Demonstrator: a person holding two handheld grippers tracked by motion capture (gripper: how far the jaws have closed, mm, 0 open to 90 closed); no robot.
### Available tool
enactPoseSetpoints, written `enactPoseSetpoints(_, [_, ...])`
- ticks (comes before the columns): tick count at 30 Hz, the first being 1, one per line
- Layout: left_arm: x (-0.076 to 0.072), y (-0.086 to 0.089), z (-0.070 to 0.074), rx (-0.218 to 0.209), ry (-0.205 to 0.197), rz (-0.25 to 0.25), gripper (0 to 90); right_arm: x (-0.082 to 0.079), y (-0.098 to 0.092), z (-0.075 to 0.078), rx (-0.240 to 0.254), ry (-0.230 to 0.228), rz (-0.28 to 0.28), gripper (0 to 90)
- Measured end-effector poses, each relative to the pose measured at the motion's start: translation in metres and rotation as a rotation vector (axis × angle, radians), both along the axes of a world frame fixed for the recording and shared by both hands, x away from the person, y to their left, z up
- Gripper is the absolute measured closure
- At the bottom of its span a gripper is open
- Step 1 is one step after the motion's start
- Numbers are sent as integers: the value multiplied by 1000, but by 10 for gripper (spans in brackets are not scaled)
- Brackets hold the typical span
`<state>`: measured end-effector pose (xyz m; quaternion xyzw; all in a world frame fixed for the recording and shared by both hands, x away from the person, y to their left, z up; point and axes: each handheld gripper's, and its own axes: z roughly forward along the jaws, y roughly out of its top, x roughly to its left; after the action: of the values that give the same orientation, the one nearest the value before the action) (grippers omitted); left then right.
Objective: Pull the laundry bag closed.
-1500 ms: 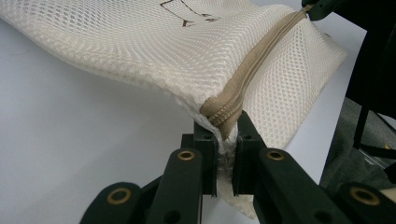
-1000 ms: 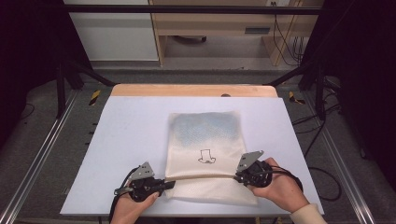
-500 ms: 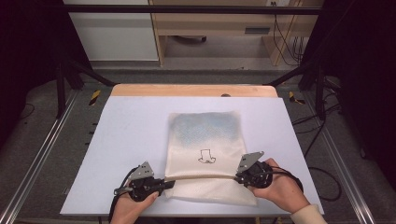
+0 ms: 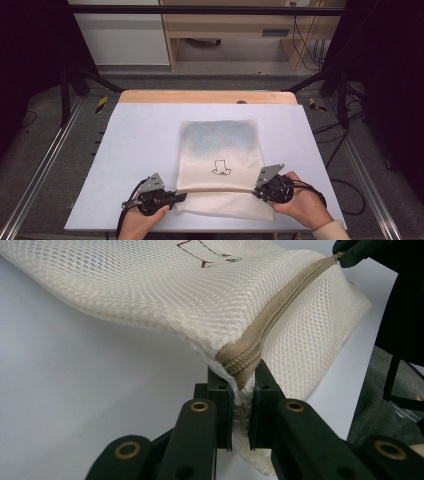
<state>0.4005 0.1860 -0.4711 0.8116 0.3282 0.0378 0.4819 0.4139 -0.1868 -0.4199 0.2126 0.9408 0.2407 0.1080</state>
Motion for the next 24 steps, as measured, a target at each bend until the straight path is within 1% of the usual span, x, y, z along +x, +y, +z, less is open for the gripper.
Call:
enactPoseSetpoints(9, [-1,-3,-1,2,3,-8,828,-1,-12,-1,4,5,-27,821])
enactPoseSetpoints(14, [-2,-4,-1,5,0,-9,829,-2,-13,-1,7,3,-33,821])
enactPoseSetpoints(16, [-1,-3,-2,4,3,-8,828,-1,-14,-2,0,3,-33,821])
enactPoseSetpoints(17, [-1,-3,-2,6,3,-6,828,0,-15,-2,8,5,-36,821])
enactPoseSetpoints(22, [-1,-3,-1,3,3,-8,829,0,-17,-3,-2,7,-36,821])
enactPoseSetpoints(24, [-1,-3,-1,5,1,-8,828,-1,-18,-4,7,9,-44,821])
